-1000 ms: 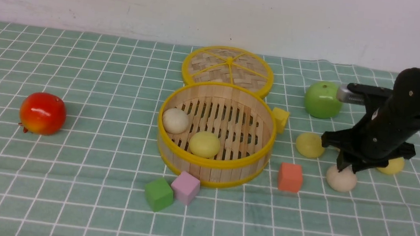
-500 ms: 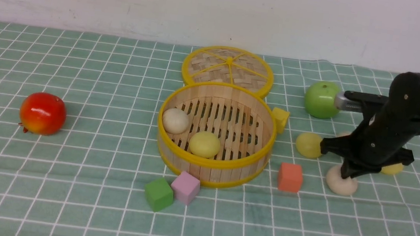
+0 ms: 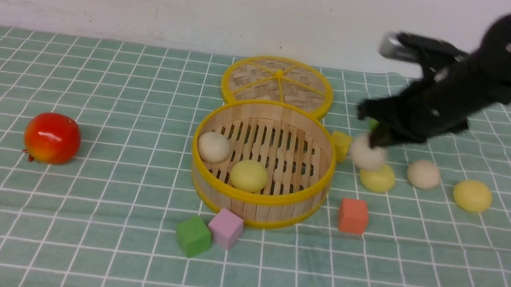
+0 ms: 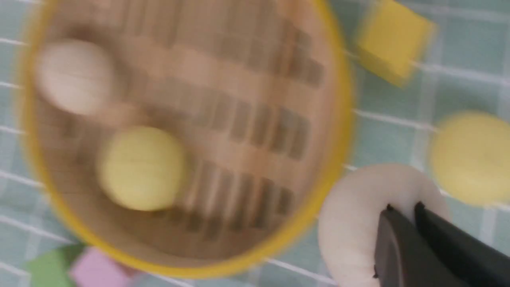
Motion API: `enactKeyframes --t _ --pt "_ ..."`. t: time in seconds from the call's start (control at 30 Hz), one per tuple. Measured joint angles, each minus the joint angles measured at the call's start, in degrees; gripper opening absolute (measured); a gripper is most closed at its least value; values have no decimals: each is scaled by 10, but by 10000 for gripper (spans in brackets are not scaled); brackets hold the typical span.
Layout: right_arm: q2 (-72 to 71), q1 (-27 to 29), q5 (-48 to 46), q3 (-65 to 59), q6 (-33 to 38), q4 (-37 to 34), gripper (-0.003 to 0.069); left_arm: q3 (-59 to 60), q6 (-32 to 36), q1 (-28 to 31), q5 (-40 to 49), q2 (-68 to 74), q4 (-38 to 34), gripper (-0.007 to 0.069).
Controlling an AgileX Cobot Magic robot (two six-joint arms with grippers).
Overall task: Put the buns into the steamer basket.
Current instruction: Use the right arm to put the steamed stuffed bun into the steamer
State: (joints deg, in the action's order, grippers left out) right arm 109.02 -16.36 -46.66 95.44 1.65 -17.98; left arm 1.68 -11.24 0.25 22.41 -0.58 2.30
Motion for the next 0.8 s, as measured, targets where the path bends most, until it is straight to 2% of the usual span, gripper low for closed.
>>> enactKeyframes --t 0.23,0.6,0.8 --pt "60 -68 1 62 3 -11 2 0 0 0 0 0 0 175" --pt "130 -77 8 67 3 -5 4 0 0 0 0 0 -1 179" --pt "140 -77 6 69 2 8 41 0 0 0 0 0 -1 179"
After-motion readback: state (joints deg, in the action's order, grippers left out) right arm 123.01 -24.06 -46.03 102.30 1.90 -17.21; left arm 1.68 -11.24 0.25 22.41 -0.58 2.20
